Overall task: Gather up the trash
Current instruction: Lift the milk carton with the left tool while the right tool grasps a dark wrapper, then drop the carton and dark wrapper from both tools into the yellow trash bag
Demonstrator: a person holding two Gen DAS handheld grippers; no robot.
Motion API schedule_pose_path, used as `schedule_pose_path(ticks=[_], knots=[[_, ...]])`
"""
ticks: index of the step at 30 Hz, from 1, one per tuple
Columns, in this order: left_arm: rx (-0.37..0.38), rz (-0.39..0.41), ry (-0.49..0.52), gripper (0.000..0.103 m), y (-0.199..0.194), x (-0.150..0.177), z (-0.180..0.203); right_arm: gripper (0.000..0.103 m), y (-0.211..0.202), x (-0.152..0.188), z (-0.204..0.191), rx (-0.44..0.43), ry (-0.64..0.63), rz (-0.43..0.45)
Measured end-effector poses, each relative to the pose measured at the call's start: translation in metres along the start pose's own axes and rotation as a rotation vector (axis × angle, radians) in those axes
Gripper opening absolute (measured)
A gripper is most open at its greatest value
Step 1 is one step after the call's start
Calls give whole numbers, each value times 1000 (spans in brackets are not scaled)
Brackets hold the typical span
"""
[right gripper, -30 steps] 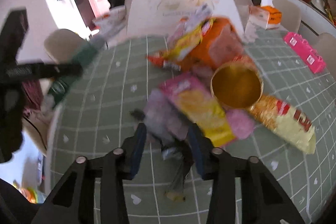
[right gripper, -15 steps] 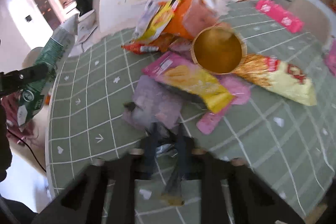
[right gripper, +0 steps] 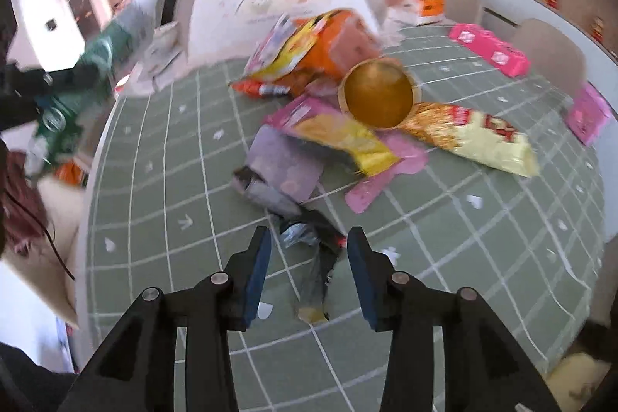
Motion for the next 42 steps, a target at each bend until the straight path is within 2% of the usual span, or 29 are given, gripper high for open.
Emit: schedule_pose_path(ticks=[6, 7, 8, 10, 16, 21, 27, 33, 37, 42], knots=[[-78, -11, -8, 59, -11, 20, 6, 39, 28, 0, 7, 1, -30, -12], [-84, -9, -14, 59, -14, 21, 8, 37, 26, 0, 7, -17, -22, -14], [-89, -4, -15, 59, -18, 22, 11, 29, 21, -2, 8, -35, -11, -8], [-103, 14, -11, 59, -27, 22, 17, 22, 1, -4, 5, -58, 8, 29], [-128, 83, 15, 59, -54, 12, 46, 22, -81, -21, -5, -119, 28, 142], [-115, 155, 61, 59, -76, -1, 73, 22, -140, -39, -7, -145, 30, 244], [-71, 214, 100, 59, -90, -16, 102, 22, -194, -49, -1, -133, 22, 349], [7, 241, 177, 59, -91, -28, 152, 22, -242, -45, 36, -79, 90, 434], [88, 216, 236, 59, -76, -27, 203, 22, -271, -25, 78, -26, 175, 465], [215, 139, 319, 59, -49, -9, 286, 22, -310, 14, 132, 43, 265, 490]])
Point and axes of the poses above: each gripper's, at about its wrist camera, not at the fingertips, and y roughly the way its jaws point, z to its right, x to its underside, the point moved 6 cm from there along y, roughly the way its jaws point, and after that the axes turned 10 degrees about y, right-handed, at the moved point
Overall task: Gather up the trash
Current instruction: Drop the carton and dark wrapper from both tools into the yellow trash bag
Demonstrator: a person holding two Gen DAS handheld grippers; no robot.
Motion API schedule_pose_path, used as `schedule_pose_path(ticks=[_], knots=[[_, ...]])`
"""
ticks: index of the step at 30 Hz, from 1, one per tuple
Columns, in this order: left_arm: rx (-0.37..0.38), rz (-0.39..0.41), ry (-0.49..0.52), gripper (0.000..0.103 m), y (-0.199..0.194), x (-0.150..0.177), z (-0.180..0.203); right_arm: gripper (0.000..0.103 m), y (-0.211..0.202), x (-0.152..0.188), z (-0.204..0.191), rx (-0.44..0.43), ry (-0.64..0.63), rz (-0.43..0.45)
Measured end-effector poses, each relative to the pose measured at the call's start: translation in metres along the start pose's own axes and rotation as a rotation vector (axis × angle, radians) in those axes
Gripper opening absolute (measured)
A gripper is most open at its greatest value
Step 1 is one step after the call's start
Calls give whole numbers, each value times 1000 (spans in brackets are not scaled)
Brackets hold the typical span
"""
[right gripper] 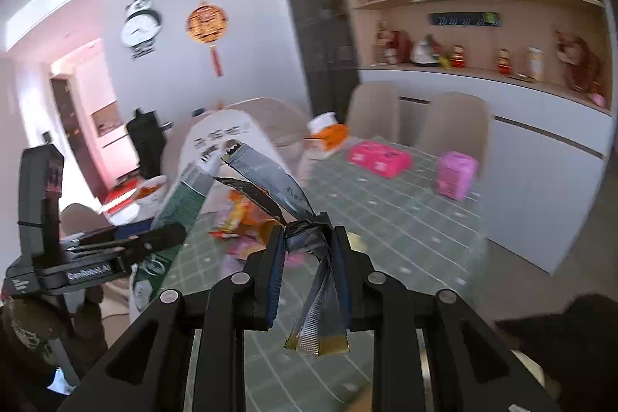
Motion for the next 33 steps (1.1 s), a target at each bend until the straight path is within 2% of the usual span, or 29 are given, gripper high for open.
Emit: schedule_pose_path(ticks=[5, 9, 11, 13, 15, 17, 19, 23, 26, 30, 32, 33], knots=[[128, -69, 62, 59, 35, 10, 84, 22, -52, 7, 70, 118, 73, 30], [216, -172, 98, 59, 66, 35, 147, 22, -75, 19, 113, 192, 110, 21], [259, -197, 115, 59, 74, 45, 169, 22, -84, 25, 133, 212, 144, 18], [336, -219, 128, 59, 83, 56, 192, 22, -91, 31, 148, 228, 164, 17], [382, -238, 144, 62, 91, 64, 207, 22, -95, 39, 158, 239, 173, 11], [386, -238, 166, 73, 94, 69, 219, 22, -97, 46, 165, 239, 180, -2], [393, -237, 185, 73, 93, 75, 232, 22, -97, 53, 168, 234, 182, -15], [408, -246, 161, 73, 87, 78, 227, 22, -91, 67, 170, 214, 197, -44], [364, -237, 138, 73, 82, 76, 209, 22, -81, 76, 170, 191, 219, -68], [267, -205, 80, 73, 78, 67, 165, 25, -66, 88, 163, 147, 229, -101], [230, -192, 51, 73, 74, 64, 147, 34, -50, 95, 158, 155, 214, -138], [205, -184, 29, 73, 72, 62, 133, 42, -46, 97, 156, 165, 206, -140]])
Point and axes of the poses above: each gripper's, at about its wrist camera, not at the fingertips, and y roughly the way its jaws point, z to its right, x to its underside, the point moved 6 cm from there along y, roughly the way its jaws point, and after that the axes turned 10 degrees about y, right-handed, at the moved point
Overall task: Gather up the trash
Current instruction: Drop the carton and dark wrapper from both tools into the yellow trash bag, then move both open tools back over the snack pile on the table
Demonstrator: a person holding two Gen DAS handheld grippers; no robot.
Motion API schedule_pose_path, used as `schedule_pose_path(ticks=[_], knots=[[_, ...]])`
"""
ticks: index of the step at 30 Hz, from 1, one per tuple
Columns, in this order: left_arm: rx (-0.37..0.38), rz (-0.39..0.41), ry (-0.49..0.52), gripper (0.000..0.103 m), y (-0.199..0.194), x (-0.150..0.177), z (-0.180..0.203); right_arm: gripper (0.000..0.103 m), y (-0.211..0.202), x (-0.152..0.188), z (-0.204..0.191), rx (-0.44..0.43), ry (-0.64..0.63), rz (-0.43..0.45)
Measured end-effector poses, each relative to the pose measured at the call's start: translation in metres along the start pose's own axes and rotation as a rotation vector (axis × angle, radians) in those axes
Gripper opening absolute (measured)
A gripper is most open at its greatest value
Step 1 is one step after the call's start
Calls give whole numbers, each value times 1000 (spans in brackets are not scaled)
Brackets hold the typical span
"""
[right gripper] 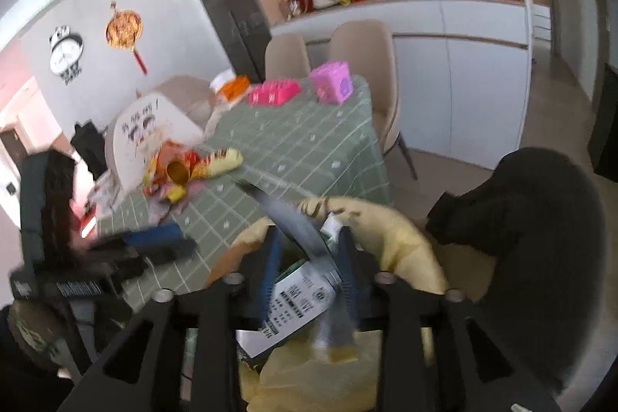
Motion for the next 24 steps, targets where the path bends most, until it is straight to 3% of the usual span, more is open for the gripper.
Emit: schedule_pose_path(ticks=[2, 10, 19, 24], knots=[[-35, 17, -38, 73, -9, 1, -22, 50, 8, 3, -7, 16, -19, 0], [-167, 78, -158, 73, -42, 10, -109, 50, 15, 2, -49, 30, -76, 25], [-299, 130, -301, 73, -90, 24, -243, 48, 46, -11, -146, -42, -110, 32], [-324, 91, -322, 73, -100, 33, -313, 48, 77, -20, -194, -88, -82, 32]])
Point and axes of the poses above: each gripper's, at about its wrist camera, not at the fingertips, and y roughly the way its jaws point, z to its right, x to its underside, the point moved 6 cm from there along y, roughly the way its jaws point, and after that the axes turned 10 degrees about y, right-handed, at the moved point
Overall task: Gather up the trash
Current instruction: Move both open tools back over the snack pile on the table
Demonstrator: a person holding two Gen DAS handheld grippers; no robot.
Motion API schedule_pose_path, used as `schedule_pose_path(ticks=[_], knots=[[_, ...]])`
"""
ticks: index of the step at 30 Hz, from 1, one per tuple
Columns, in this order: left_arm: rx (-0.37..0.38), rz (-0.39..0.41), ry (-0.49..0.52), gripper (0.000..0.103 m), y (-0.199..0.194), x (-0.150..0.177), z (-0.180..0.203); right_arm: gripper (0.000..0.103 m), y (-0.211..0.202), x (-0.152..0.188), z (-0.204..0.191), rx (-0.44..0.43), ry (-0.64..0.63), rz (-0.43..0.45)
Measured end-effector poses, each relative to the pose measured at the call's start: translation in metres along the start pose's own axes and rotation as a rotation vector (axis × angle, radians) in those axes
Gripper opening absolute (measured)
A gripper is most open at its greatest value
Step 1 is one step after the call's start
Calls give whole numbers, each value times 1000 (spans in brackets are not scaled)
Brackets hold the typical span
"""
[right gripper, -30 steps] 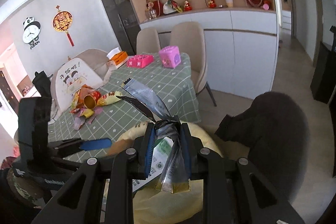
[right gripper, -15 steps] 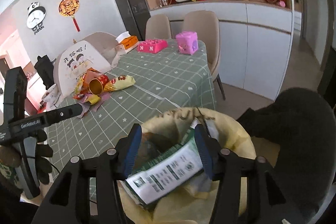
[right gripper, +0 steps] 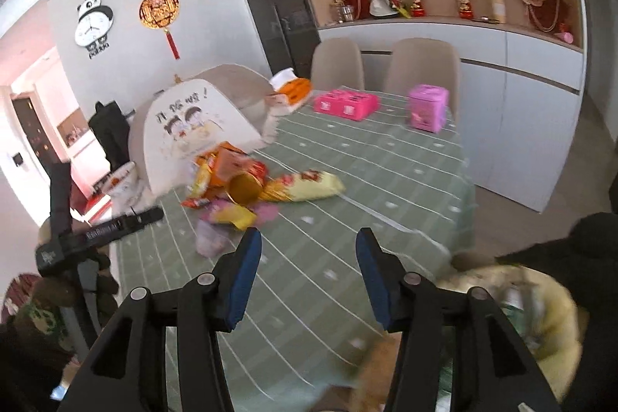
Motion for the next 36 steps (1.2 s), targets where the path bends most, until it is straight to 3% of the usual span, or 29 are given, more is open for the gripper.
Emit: schedule_pose_path(ticks=[5, 10, 14, 20, 28, 32, 36], knots=[[69, -42, -44, 73, 17, -14, -44, 48, 42, -12, -38, 23, -6, -11], [75, 18, -76, 73, 32, -44, -57, 48, 72, -16, -56, 29, -31, -73], [44, 31, -101, 73, 54, -66, -65, 48, 93, -16, -57, 42, -104, -108], [-7, 17, -195, 73, 77, -81, -68, 48, 137, -19, -44, -27, -146, -186], [23, -121, -151, 73, 114, -37, -46, 48, 213, -36, -46, -30, -301, -229], [40, -187, -221, 73, 133, -14, -39, 48, 234, -43, -31, -39, -284, -264], [6, -211, -211, 72, 138, -1, -32, 48, 252, -45, -8, -21, -265, -306]])
Point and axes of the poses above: each gripper's, at about its wrist camera, not at the fingertips, and y roughly the way its jaws point, z to its right, x to its underside, the point moved 6 cm from there along y, roughly the way its jaws point, and after that the axes turned 10 degrees about y, right-handed, at the moved point
